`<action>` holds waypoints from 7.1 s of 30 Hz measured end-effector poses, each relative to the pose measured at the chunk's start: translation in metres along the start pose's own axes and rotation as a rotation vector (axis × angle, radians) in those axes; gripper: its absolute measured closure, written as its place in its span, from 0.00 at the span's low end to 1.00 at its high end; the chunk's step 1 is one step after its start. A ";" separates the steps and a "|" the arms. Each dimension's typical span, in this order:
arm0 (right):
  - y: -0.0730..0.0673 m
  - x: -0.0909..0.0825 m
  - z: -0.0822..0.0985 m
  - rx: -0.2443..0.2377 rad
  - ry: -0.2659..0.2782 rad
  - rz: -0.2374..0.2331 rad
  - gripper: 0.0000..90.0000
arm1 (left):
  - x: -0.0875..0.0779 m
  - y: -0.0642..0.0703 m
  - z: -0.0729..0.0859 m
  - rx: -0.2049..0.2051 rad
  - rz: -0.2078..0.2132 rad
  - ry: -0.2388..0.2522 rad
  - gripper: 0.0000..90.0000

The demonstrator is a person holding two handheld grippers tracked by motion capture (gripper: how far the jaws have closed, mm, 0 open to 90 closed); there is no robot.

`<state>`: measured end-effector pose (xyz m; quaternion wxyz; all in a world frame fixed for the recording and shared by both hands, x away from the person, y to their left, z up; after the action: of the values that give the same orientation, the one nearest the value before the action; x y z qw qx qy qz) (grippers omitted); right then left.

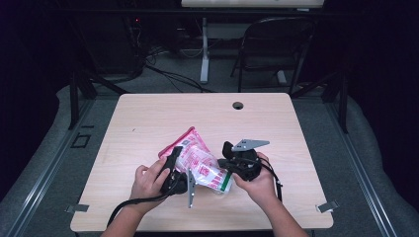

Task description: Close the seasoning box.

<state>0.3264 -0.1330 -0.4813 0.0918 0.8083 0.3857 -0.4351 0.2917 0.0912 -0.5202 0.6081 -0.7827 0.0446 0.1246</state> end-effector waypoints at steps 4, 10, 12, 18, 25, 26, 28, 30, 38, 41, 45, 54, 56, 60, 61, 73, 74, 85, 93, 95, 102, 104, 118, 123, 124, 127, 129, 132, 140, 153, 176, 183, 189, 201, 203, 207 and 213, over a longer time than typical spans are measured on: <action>0.000 0.000 0.001 -0.003 -0.004 0.001 1.00 | -0.001 0.000 0.000 0.011 -0.012 0.004 0.66; 0.000 -0.001 0.002 -0.002 0.000 0.008 1.00 | -0.002 0.000 -0.001 0.025 -0.020 0.009 0.66; 0.000 -0.002 0.002 -0.002 0.002 0.005 1.00 | -0.002 0.000 -0.002 0.032 -0.027 0.009 0.66; 0.000 -0.002 0.002 0.000 0.006 0.009 1.00 | -0.003 -0.001 -0.003 0.051 -0.044 0.015 0.66; 0.001 -0.002 0.003 0.003 0.005 0.011 1.00 | -0.004 -0.002 -0.005 0.065 -0.059 0.019 0.66; 0.001 -0.002 0.003 0.005 0.007 0.011 1.00 | -0.004 -0.002 -0.005 0.061 -0.054 0.016 0.66; 0.001 -0.002 0.003 0.005 0.007 0.012 1.00 | -0.004 -0.002 -0.005 0.065 -0.059 0.018 0.66; 0.001 -0.002 0.003 0.007 0.007 0.011 1.00 | -0.005 -0.003 -0.005 0.068 -0.061 0.019 0.66; 0.000 -0.002 0.003 0.004 0.015 0.013 1.00 | -0.006 -0.005 -0.005 0.082 -0.068 0.020 0.66; 0.000 -0.003 0.003 0.005 0.015 0.011 1.00 | -0.006 -0.005 -0.005 0.083 -0.069 0.023 0.66; 0.001 -0.003 0.003 0.006 0.016 0.012 1.00 | -0.007 -0.006 -0.006 0.090 -0.075 0.025 0.66; 0.000 -0.003 0.003 0.008 0.019 0.013 1.00 | -0.008 -0.007 -0.006 0.095 -0.075 0.024 0.67; 0.000 -0.003 0.003 0.007 0.019 0.014 1.00 | -0.008 -0.007 -0.006 0.100 -0.075 0.022 0.67; 0.000 -0.003 0.003 0.007 0.019 0.015 1.00 | -0.008 -0.007 -0.007 0.109 -0.080 0.025 0.67; 0.000 -0.003 0.003 0.008 0.019 0.015 1.00 | -0.009 -0.007 -0.007 0.111 -0.079 0.024 0.67; 0.000 -0.003 0.003 0.009 0.021 0.016 1.00 | -0.010 -0.006 -0.007 0.129 -0.103 0.025 0.67; 0.000 -0.003 0.003 0.009 0.021 0.016 1.00 | -0.010 -0.006 -0.007 0.131 -0.105 0.026 0.67; 0.000 -0.003 0.004 0.009 0.026 0.018 1.00 | -0.011 -0.007 -0.008 0.150 -0.126 0.036 0.67; 0.001 -0.003 0.004 0.012 0.028 0.015 1.00 | -0.012 -0.008 -0.009 0.163 -0.124 0.033 0.67; 0.001 -0.003 0.004 0.013 0.028 0.017 1.00 | -0.012 -0.008 -0.010 0.168 -0.135 0.037 0.68; 0.001 -0.004 0.004 0.013 0.030 0.019 1.00 | -0.013 -0.009 -0.011 0.175 -0.140 0.040 0.68; 0.001 -0.004 0.004 0.014 0.031 0.019 1.00 | -0.013 -0.010 -0.012 0.178 -0.141 0.040 0.68; 0.001 -0.005 0.004 0.016 0.040 0.018 1.00 | -0.014 -0.013 -0.013 0.188 -0.158 0.045 0.68; 0.001 -0.005 0.004 0.017 0.044 0.017 1.00 | -0.014 -0.013 -0.013 0.191 -0.160 0.046 0.68; 0.001 -0.005 0.004 0.016 0.044 0.017 1.00 | -0.014 -0.013 -0.013 0.192 -0.162 0.049 0.68; 0.001 -0.005 0.004 0.016 0.045 0.016 1.00 | -0.015 -0.014 -0.013 0.197 -0.164 0.048 0.68; 0.001 -0.005 0.004 0.014 0.044 0.018 1.00 | -0.015 -0.014 -0.013 0.202 -0.168 0.048 0.68; 0.001 -0.005 0.004 0.016 0.046 0.017 1.00 | -0.016 -0.013 -0.013 0.198 -0.160 0.046 0.69; 0.001 -0.006 0.004 0.013 0.046 0.017 1.00 | -0.017 -0.014 -0.013 0.209 -0.180 0.055 0.69; 0.001 -0.006 0.004 0.017 0.050 0.020 1.00 | -0.017 -0.015 -0.014 0.215 -0.177 0.054 0.69; 0.000 -0.005 0.005 0.022 0.053 0.023 1.00 | -0.021 -0.016 -0.015 0.251 -0.200 0.067 0.70; -0.001 -0.005 0.006 0.018 0.055 0.022 1.00 | -0.021 -0.015 -0.015 0.255 -0.210 0.067 0.70; 0.000 -0.005 0.006 0.020 0.054 0.021 1.00 | -0.022 -0.014 -0.015 0.270 -0.232 0.076 0.70; 0.000 -0.005 0.007 0.024 0.057 0.024 1.00 | -0.022 -0.013 -0.016 0.279 -0.237 0.075 0.71; 0.000 -0.004 0.007 0.027 0.055 0.024 1.00 | -0.022 -0.013 -0.016 0.280 -0.237 0.075 0.71; 0.001 -0.005 0.007 0.026 0.049 0.026 1.00 | -0.022 -0.013 -0.017 0.282 -0.240 0.077 0.71; 0.002 -0.005 0.007 0.029 0.053 0.025 1.00 | -0.022 -0.014 -0.019 0.284 -0.238 0.082 0.71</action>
<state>0.3218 -0.1404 -0.4824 0.0752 0.8256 0.3717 -0.4178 0.2759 0.0750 -0.4973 0.7208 -0.6930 -0.0066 0.0123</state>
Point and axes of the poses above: each handheld gripper's, and its own axes: x roughly forward along the jaws, z roughly out of its underside, y roughly to its right, the point moved 1 cm from there along x, roughly forward along the jaws, and after that the axes turned 15 degrees about -y, right-handed, at the moved point
